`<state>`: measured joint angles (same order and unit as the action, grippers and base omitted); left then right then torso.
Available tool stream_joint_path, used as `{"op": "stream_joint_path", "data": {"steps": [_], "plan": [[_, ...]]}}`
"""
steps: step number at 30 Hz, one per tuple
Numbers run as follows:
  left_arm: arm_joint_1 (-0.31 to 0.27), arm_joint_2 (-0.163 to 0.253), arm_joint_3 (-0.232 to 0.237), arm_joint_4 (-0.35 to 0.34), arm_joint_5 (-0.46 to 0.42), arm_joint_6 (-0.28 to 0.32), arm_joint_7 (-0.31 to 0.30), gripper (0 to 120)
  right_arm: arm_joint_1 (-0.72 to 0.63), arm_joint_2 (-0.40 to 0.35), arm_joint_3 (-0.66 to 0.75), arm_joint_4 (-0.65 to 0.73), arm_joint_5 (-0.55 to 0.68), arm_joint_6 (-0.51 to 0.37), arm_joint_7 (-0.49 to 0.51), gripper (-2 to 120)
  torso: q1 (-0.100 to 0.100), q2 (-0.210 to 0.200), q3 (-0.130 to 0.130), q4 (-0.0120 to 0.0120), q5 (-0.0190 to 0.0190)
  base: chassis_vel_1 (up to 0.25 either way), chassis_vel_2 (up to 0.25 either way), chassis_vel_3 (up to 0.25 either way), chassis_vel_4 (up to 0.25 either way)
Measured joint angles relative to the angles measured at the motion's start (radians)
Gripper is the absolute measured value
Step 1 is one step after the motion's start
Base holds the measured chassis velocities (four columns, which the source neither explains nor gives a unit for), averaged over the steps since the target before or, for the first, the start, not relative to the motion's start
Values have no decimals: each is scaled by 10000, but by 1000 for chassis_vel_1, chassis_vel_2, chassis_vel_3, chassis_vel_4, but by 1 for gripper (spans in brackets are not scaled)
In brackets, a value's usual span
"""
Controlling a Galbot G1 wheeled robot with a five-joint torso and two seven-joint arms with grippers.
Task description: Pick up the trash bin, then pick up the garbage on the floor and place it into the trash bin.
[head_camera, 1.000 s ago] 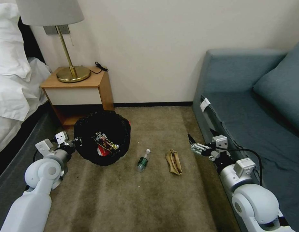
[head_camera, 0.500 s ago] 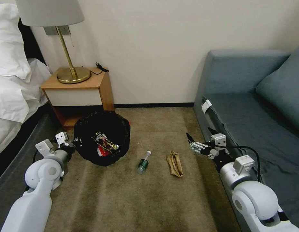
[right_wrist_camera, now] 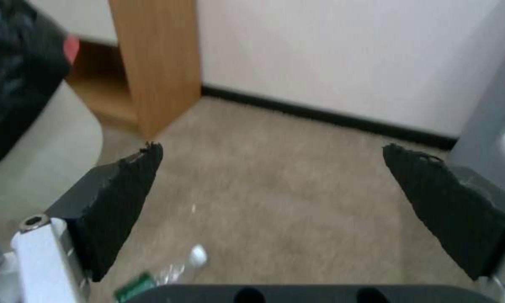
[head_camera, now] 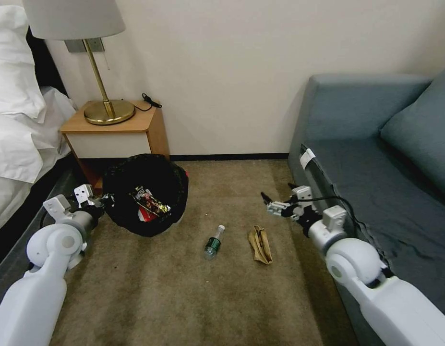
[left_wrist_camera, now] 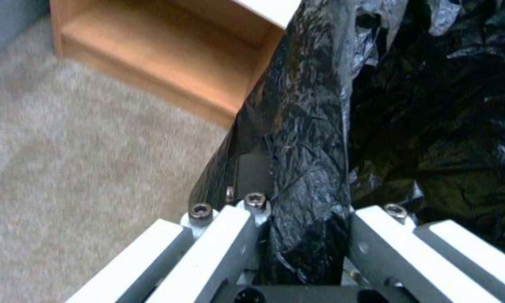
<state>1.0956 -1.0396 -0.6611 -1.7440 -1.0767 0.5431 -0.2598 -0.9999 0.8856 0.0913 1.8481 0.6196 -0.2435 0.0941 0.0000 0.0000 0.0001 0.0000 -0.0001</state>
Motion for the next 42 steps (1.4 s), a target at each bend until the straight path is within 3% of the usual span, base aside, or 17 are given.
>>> {"op": "stream_joint_path", "data": {"steps": [8, 19, 27, 33, 42], "plan": [[136, -106, 228, 168, 92, -69, 250, 2, 1001, 46, -1332, -862, 857, -86, 202, 100, 0, 0, 0, 0, 2, 0, 0, 0, 0], [562, -341, 112, -732, 164, -16, 198, 2, 1511, -29, -2117, -2333, 1791, -450, -222, 100, 0, 0, -1, -2, 3, 0, 0, 0, 0], [579, -552, 98, -791, 280, -15, 199, 2, 2633, 63, -3276, -3506, 2470, -805, -476, 100, -1, 0, 0, 0, 2, 0, 0, 0, 0], [562, -660, 70, -847, 295, -10, 150, 2, 3486, 220, -4114, -4628, 2775, -885, -1030, 100, 0, 0, 0, 1, 1, 0, 0, 0, 0], [573, -684, 66, -1039, 273, 21, 89, 2, 4022, 387, -4617, -6377, 3056, -1282, -2924, 100, -1, 0, 0, 0, 2, 0, 0, 0, 0]]}}
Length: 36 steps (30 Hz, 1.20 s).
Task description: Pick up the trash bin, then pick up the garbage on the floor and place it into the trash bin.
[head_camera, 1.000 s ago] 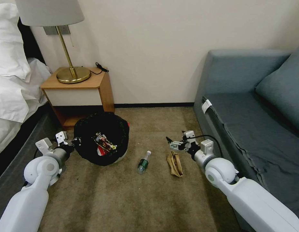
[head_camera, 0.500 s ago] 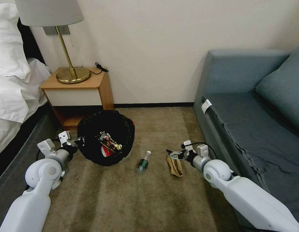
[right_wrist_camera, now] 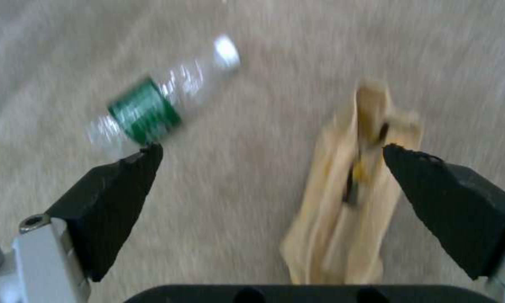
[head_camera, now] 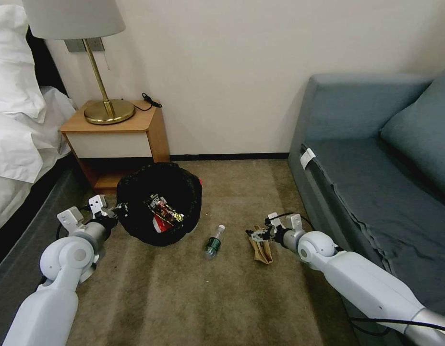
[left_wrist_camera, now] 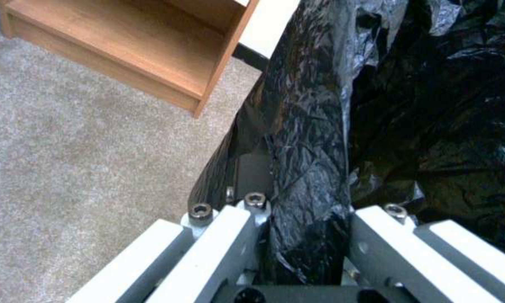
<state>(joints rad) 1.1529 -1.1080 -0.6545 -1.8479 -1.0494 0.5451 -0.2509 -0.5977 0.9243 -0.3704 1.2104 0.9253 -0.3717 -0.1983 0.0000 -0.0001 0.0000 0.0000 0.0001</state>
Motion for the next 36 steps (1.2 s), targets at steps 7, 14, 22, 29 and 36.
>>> {"op": "stream_joint_path", "data": {"steps": [7, 14, 22, 29, 36], "plan": [[30, -42, 11, 3, 49, 4, 22, 2, 775, 497, -422, -2326, 55, -543, -1686, 100, 1, 0, 0, -1, 0, 0, 0, 0, 0], [75, -76, -32, 9, 84, 3, 73, 2, 1314, 1011, -721, -3802, -135, -578, -2628, 100, 0, 0, -1, -1, -3, 0, 0, 0, 0], [124, -93, -87, -131, 62, -9, 121, 2, 1885, 2486, -613, -6162, -1291, 28, -3685, 100, 0, 2, 0, 0, -3, 0, 0, 0, 0], [134, -24, -136, -134, 43, -43, 203, 2, 2215, 3311, -394, -7225, -2102, 388, -4097, 100, 1, 2, 0, 2, -2, 0, 0, 0, 0], [148, 19, -147, -111, 16, -75, 250, 2, 2189, 3433, -249, -7532, -2752, 686, -4150, 100, 0, 2, 0, 1, -1, 0, 0, 0, 0]]}}
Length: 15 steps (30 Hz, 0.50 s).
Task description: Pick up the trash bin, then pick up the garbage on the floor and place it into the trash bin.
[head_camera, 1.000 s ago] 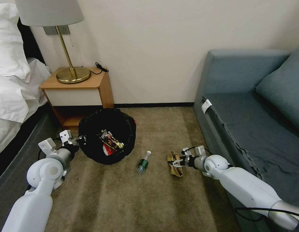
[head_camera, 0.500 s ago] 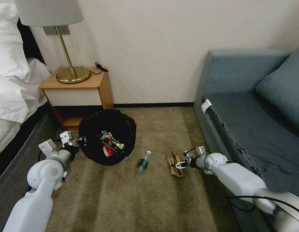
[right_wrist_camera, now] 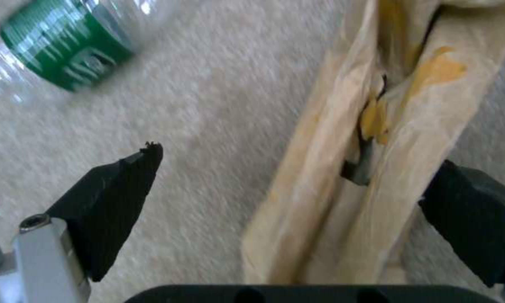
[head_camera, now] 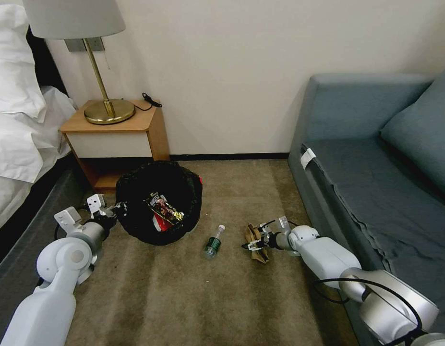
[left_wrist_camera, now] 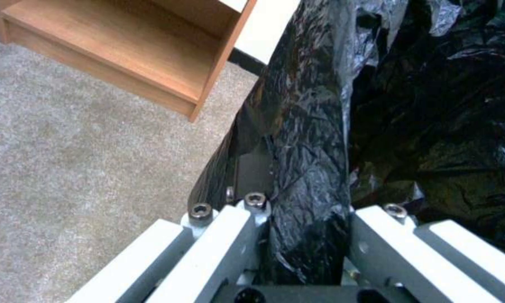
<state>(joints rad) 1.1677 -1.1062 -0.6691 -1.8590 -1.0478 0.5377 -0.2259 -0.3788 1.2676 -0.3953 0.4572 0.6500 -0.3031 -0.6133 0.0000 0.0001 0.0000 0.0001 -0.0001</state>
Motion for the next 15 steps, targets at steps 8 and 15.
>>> {"op": "stream_joint_path", "data": {"steps": [8, 15], "plan": [[-42, 31, 106, 34, -16, -13, 14, 2, -202, -45, 325, -5, -715, 241, 99, 88, 0, 0, 0, -2, 0, 0, 0, 0, 0], [-10, 20, 127, 16, -18, -21, 23, 2, -230, 9, 407, -26, -710, 421, 270, 62, 0, 0, 0, -1, 1, 0, 0, 0, 0]]}}
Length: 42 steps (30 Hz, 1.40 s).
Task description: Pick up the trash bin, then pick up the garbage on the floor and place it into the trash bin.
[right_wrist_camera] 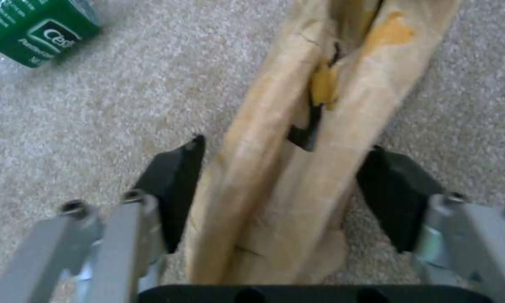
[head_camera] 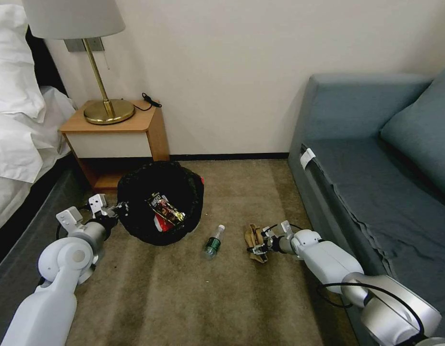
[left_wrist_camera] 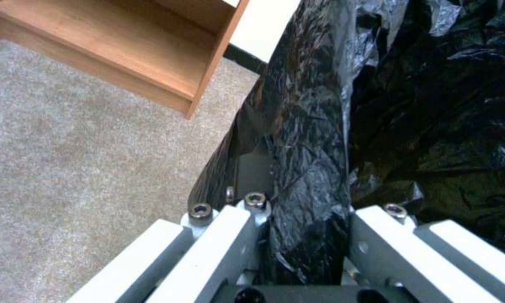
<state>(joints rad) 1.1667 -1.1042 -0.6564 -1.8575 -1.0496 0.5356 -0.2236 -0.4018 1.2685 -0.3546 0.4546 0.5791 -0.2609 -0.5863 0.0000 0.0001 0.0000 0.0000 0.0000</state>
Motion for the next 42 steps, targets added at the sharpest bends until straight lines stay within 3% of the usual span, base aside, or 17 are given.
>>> {"op": "stream_joint_path", "data": {"steps": [4, 10, 14, 16, 18, 27, 34, 42], "plan": [[1, -11, 5, -9, 0, 0, 1, 2, -32, -7, 18, 15, 12, 27, 22, 52, 0, 0, 0, 0, 0, 0, 0, 0, 0], [27, -38, 4, -45, 0, -1, 0, 2, -57, -58, 45, 8, 24, 188, 52, 25, 0, 0, 0, 0, 0, 0, 0, 0, 0], [28, -43, 3, -48, 0, -1, -8, 2, -62, -78, 58, 29, 34, 202, 64, 20, 0, 0, 0, 0, 0, 0, 0, 0, 0], [29, -60, 3, -59, 2, 0, -34, 2, -80, -148, 103, 120, 68, 224, 132, 5, 0, 0, 0, 0, 0, 0, 0, 0, 0], [29, -65, 4, -62, 2, 3, -40, 2, -95, -180, 132, 172, 88, 233, 180, 0, 0, 0, 0, 0, 0, 0, 0, 0, 0], [12, -64, 49, 31, 8, 18, -48, 2, -142, -565, 346, 718, 351, 341, 578, 0, 0, 0, 0, 0, 0, 0, 0, 0, 0], [-13, -39, 142, 169, 24, 22, -50, 2, -196, -1387, 407, 1669, 729, 344, 1096, 0, 0, 0, 0, 0, 1, 0, 0, 0, 0], [19, 0, 347, 203, 76, 60, -46, 2, -1116, -3143, 1366, 5080, 1620, 225, 2380, 0, 0, 0, 0, -2, 2, 0, 0, 0, 0]]}}
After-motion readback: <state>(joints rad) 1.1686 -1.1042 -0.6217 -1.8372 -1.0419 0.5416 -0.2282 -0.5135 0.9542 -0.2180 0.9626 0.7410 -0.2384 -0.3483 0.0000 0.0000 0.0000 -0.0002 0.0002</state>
